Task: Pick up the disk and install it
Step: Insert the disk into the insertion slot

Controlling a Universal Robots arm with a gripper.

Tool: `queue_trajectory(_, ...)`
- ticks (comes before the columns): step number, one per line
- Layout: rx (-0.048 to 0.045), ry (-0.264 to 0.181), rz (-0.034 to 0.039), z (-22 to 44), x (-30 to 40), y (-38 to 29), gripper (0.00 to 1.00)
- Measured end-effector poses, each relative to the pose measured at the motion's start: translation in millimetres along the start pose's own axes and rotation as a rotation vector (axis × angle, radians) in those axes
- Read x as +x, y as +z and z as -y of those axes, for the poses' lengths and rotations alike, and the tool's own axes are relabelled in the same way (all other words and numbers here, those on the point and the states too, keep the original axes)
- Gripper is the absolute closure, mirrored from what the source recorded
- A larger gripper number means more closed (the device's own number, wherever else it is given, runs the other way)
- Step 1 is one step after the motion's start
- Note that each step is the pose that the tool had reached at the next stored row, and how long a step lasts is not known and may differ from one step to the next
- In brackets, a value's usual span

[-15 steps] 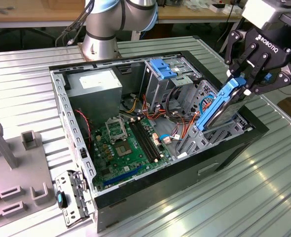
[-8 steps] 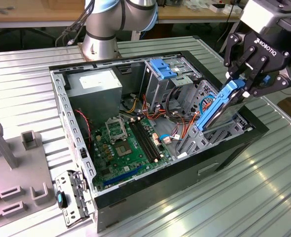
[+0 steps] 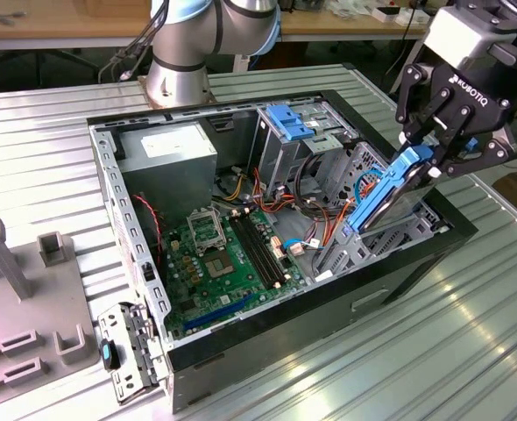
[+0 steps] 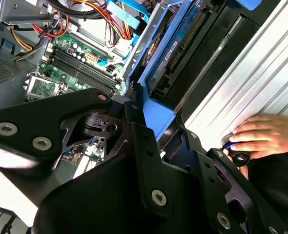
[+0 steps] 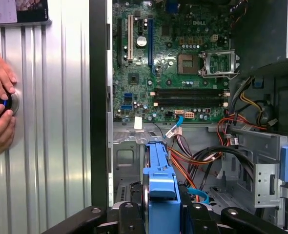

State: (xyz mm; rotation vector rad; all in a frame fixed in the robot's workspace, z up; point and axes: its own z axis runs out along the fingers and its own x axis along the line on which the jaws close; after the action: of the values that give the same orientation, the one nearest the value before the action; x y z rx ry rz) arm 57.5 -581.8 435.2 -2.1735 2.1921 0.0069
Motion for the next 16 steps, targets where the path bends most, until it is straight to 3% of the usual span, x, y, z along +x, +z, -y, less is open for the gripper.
queue_trajectory(16,0.0013,0.0,0.0,-0.2,0.4,3.0,0.63)
